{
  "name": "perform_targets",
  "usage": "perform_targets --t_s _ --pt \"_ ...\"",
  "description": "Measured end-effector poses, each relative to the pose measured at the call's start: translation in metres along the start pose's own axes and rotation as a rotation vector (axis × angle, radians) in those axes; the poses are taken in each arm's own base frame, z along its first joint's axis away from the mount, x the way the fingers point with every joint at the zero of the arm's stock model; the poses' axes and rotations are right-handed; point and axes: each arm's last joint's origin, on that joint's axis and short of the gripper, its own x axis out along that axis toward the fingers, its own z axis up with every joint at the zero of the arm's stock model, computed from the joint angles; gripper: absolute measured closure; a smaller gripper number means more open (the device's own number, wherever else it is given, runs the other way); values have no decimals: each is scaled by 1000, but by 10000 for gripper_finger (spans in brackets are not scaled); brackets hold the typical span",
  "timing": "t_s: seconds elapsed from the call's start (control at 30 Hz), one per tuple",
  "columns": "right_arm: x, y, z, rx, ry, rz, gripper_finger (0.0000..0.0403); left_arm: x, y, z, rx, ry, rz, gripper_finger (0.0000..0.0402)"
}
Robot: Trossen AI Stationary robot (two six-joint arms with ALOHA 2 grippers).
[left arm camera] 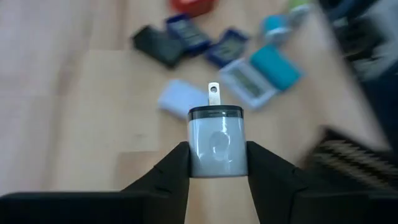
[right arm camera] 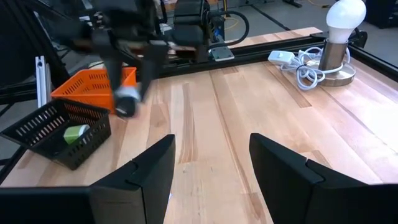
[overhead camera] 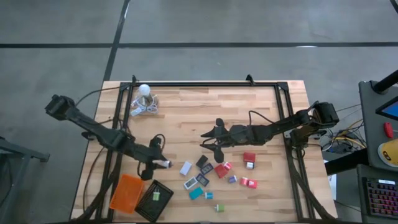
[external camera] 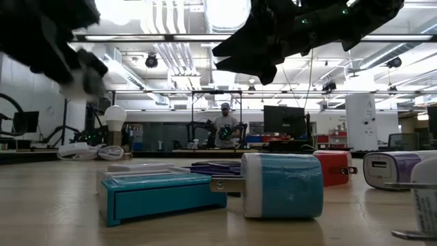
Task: Pick & Place Office items
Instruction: Put the top white charger adapter into the black basket
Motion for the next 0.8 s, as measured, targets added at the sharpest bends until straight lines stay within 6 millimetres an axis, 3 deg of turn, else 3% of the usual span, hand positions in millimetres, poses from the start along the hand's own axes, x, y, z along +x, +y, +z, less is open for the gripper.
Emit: perform_targets --t_s 0.17,0.33,0.8 --pt "0 0 0 -1 0 0 199 -23 -11 14 -99 -31 -221 267" --pt "0 0 0 -5 0 0 199 -33 -18 14 -176 -41 -278 267" --pt "0 0 -1 -28 3 -1 199 -14 -63 -22 -399 238 -312 266"
